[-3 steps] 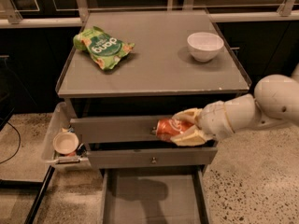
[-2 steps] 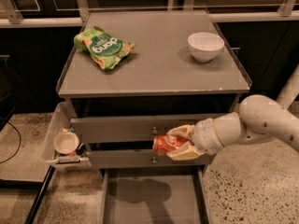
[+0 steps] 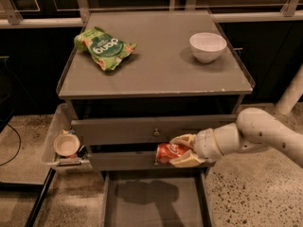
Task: Place coke can into bottom drawer
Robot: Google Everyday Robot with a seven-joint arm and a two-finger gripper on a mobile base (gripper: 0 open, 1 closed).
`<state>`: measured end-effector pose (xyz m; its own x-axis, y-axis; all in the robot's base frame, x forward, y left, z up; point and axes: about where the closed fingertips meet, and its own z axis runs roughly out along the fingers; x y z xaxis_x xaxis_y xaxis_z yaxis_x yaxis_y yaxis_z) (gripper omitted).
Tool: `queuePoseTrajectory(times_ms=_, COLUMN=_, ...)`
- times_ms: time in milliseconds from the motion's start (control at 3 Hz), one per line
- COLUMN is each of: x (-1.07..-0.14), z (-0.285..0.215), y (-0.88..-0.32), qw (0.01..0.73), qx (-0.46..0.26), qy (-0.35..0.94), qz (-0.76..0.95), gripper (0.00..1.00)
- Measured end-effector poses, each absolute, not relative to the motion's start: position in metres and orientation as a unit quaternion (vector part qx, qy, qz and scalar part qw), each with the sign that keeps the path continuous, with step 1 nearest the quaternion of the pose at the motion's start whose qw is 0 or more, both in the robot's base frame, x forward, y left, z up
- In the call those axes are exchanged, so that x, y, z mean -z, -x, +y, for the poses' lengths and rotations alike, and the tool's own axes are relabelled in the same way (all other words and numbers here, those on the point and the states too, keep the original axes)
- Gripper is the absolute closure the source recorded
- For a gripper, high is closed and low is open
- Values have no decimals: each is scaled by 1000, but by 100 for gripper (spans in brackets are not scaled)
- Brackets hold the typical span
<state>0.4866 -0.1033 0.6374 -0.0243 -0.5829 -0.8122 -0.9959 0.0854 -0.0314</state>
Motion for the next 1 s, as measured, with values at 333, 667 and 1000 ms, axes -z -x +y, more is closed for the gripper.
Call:
queuePoseTrajectory(times_ms=333, x=-599, z=-92, y=-483, qw=324, qx=-332, qy=593, qz=658, gripper=100)
queuePoseTrajectory(times_ms=667, x=-515, z=-75, y=-471, qw=285, qx=-361, qy=582, qz=671, gripper=100)
queuePoseTrajectory(times_ms=1000, x=-441, z=-66, y=-461, qw=268, qx=-356, qy=586, qz=677, gripper=100)
